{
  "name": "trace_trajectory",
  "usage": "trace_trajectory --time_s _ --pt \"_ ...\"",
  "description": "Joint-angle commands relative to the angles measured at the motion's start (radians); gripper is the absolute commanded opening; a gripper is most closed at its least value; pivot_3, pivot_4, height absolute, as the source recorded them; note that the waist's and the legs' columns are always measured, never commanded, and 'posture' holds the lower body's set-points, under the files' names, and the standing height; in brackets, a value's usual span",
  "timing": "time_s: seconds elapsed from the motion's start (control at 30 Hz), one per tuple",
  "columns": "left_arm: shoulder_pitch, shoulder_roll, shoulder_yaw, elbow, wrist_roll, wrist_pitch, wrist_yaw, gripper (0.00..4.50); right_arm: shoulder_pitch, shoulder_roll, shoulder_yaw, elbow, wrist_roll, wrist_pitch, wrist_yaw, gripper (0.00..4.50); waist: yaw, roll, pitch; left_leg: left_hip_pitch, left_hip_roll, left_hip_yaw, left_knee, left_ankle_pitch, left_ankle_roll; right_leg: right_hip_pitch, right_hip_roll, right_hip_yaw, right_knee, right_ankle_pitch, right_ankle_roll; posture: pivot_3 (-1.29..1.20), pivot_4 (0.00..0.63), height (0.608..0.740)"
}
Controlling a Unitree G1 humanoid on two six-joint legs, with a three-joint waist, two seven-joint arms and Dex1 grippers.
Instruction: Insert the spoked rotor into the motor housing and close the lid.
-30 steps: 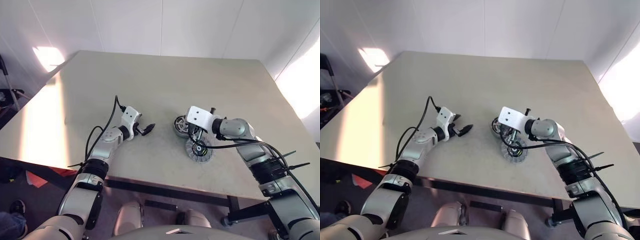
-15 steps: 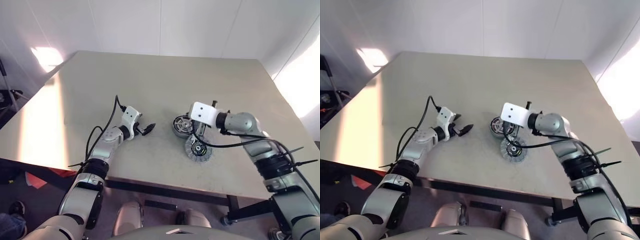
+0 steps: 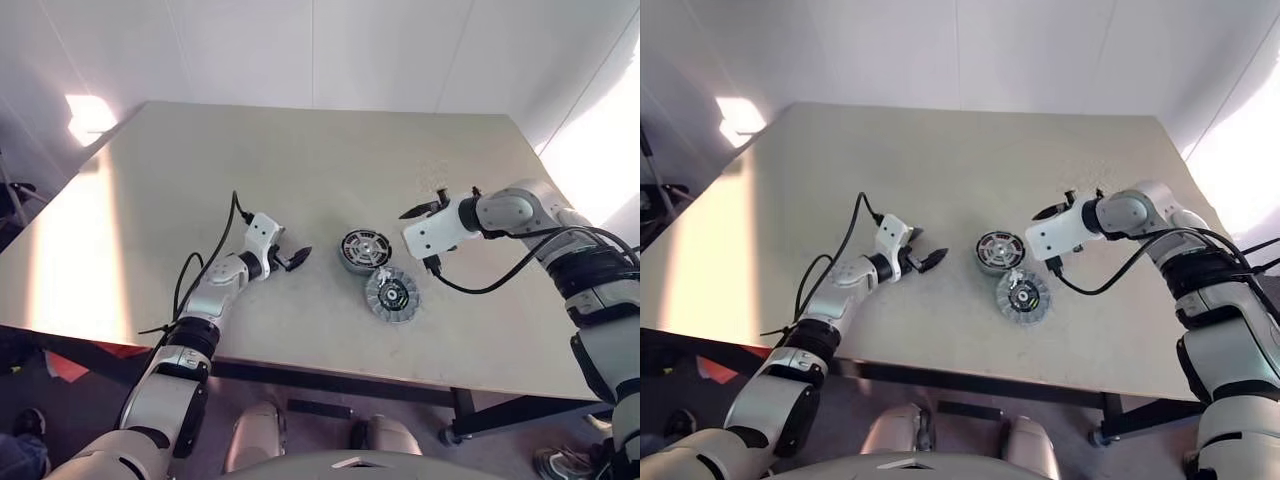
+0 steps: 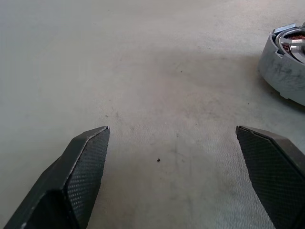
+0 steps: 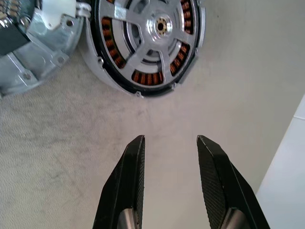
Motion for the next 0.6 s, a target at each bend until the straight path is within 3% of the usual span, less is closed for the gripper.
trace_trajectory --time_s 0.03,0.17,0.4,0.6 --pt "0.003 0.011 0.019 -0.039 -0.006 -0.017 0.007 4.50 -0.055 0.021 -0.043 -0.064 0.050 0.011 0.003 1.96 -0.001 0.000 0.000 0.000 0.000 0.000 0.001 0.000 0.001 0.000 0.000 0.000 0.000 0.000 0.000 0.00 0.000 0.740" --pt "0.005 0.010 0.018 -0.041 -0.005 -0.014 0.008 4.50 0.000 0.028 -0.080 -0.219 0.166 0.132 0.085 1.96 0.000 0.000 0.000 0.000 0.000 0.000 0.004 -0.001 0.001 0.001 0.000 0.000 0.001 0.000 0.000 0.00 0.000 0.740" --pt "0.008 0.004 0.014 -0.040 -0.004 -0.011 0.003 4.50 0.114 0.077 -0.205 -0.617 0.396 0.699 0.130 1.96 0.006 0.000 0.000 0.000 0.001 0.000 0.003 -0.001 0.001 0.002 0.000 0.000 0.002 0.000 0.000 0.00 0.000 0.740" --pt "-0.002 -0.003 0.009 -0.030 -0.002 -0.009 -0.002 4.50 0.224 -0.029 -0.146 -0.647 0.277 0.559 0.146 1.96 0.025 -0.001 0.000 0.003 0.000 0.000 0.003 -0.003 -0.002 0.005 -0.001 0.000 0.000 0.000 0.000 0.00 0.000 0.740"
